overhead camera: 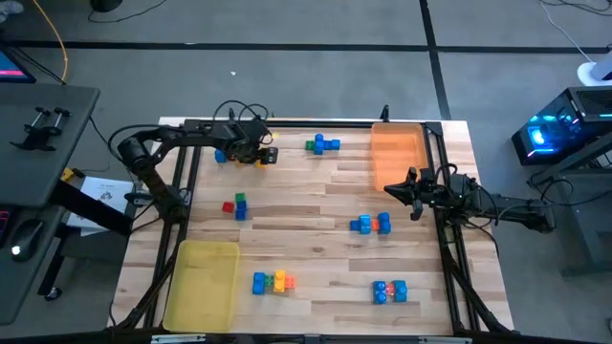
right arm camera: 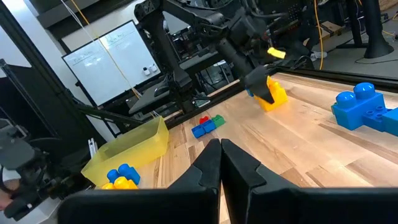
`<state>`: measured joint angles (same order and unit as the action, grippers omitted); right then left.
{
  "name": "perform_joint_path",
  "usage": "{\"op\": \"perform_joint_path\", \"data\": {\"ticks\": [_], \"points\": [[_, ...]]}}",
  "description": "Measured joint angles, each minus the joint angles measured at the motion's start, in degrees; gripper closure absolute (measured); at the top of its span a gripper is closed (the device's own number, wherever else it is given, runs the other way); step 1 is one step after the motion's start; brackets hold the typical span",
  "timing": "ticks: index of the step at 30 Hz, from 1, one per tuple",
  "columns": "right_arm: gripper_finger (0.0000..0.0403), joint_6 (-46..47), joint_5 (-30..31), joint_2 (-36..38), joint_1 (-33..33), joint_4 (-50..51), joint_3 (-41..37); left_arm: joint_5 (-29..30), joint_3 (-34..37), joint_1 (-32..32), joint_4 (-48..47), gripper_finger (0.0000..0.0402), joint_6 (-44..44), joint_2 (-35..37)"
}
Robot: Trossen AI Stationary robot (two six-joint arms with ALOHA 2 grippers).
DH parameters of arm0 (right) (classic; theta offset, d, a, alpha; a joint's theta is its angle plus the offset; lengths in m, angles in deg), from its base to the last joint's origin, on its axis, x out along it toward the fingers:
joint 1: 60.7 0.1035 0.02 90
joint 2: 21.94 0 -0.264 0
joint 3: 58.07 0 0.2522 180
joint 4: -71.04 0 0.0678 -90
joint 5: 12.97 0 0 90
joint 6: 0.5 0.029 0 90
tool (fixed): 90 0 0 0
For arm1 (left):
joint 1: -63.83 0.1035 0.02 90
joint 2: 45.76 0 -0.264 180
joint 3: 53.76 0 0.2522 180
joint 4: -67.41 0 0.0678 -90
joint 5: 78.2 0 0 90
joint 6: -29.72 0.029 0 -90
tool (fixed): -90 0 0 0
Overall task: Sort blocks by size
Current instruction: Put the large yellow game piece into the yellow bin
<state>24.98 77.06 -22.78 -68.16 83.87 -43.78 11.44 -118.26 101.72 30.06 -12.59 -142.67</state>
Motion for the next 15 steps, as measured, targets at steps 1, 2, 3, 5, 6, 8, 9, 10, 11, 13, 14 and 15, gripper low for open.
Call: {"op": "perform_joint_path", "data": {"ticks": [1, 2, 3, 5, 6, 8, 9, 10, 11, 13, 14, 15], "points": [[0.0402, 0.0, 0.0, 0.0, 0.0, 0.0, 0.0, 0.1, 0.0, -0.3, -0.1, 0.0216, 0.3, -0.6], [0.0402, 0.0, 0.0, 0.0, 0.0, 0.0, 0.0, 0.3, -0.1, -0.7, -0.1, 0.0223, 0.8, -0.8], [0.0402, 0.0, 0.0, 0.0, 0.0, 0.0, 0.0, 0.2, -0.1, -0.9, -0.1, 0.0233, 1.3, -0.9], [0.0402, 0.0, 0.0, 0.0, 0.0, 0.0, 0.0, 0.2, -0.1, -1.2, -0.4, 0.0261, 1.9, -0.7], [0.0402, 0.0, 0.0, 0.0, 0.0, 0.0, 0.0, 0.1, -0.1, -1.4, -0.4, 0.0279, 1.9, -0.4], [0.0402, 0.0, 0.0, 0.0, 0.0, 0.0, 0.0, -0.8, 0.0, -1.5, -0.5, 0.0299, 2.3, 1.1], [0.0402, 0.0, 0.0, 0.0, 0.0, 0.0, 0.0, -0.8, 0.0, -1.6, -0.2, 0.0299, 3.0, 2.1], [0.0402, 0.0, 0.0, 0.0, 0.0, 0.0, 0.0, -0.9, -0.1, -1.4, -0.2, 0.0299, 3.7, 3.3], [0.0402, 0.0, 0.0, 0.0, 0.0, 0.0, 0.0, -0.8, -0.3, -1.1, -0.4, 0.0299, 4.5, 4.6], [0.0402, 0.0, 0.0, 0.0, 0.0, 0.0, 0.0, -1.2, -1.0, -0.8, -0.8, 0.0299, 7.0, 8.1], [0.0402, 0.0, 0.0, 0.0, 0.0, 0.0, 0.0, -2.4, -1.5, -0.6, -0.9, 0.0299, 8.9, 10.5], [0.0402, 0.0, 0.0, 0.0, 0.0, 0.0, 0.0, -4.3, -2.2, -0.7, -1.3, 0.0299, 11.1, 13.0]]}}
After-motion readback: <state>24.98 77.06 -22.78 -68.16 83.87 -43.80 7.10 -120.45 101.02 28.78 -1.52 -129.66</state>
